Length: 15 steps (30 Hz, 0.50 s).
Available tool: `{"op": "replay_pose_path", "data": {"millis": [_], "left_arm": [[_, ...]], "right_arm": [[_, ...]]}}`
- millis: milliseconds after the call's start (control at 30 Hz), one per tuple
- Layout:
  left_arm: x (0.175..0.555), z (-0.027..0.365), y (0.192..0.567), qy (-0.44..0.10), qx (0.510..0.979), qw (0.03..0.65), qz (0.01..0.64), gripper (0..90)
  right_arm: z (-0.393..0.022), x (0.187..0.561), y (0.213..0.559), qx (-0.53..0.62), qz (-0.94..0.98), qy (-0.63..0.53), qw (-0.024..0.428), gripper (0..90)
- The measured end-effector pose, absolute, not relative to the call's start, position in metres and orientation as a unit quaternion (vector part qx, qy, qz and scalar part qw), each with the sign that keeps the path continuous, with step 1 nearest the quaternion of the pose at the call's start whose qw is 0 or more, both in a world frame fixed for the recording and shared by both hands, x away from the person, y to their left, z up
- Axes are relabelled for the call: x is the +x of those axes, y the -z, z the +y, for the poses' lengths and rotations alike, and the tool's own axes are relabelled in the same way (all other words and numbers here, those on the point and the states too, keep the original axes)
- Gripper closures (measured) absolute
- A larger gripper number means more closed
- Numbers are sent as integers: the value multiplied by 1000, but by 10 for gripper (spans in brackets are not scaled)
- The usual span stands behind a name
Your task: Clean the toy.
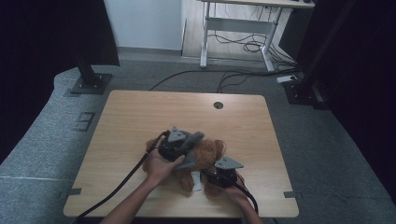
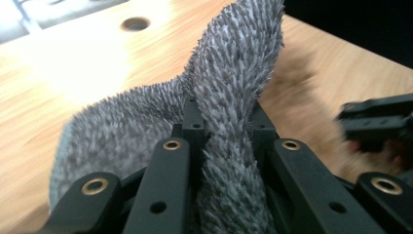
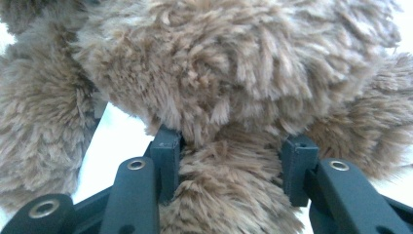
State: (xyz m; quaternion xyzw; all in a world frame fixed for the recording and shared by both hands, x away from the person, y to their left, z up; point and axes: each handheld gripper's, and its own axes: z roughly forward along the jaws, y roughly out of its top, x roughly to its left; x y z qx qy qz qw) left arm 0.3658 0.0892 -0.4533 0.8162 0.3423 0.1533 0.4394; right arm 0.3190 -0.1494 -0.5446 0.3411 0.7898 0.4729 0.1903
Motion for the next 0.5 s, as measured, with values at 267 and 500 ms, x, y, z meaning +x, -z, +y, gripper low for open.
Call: {"op": "replay_pose_path", "data": {"millis": [267,500], "left_arm": [[358,151,456,-144,786,473,371,760],[347,188,463,-161,764,485,394,760]], "right_arm": [[-146,318,545,339,793,-468,190,541],[-146,317,545,340,794,-468,186,540]]}}
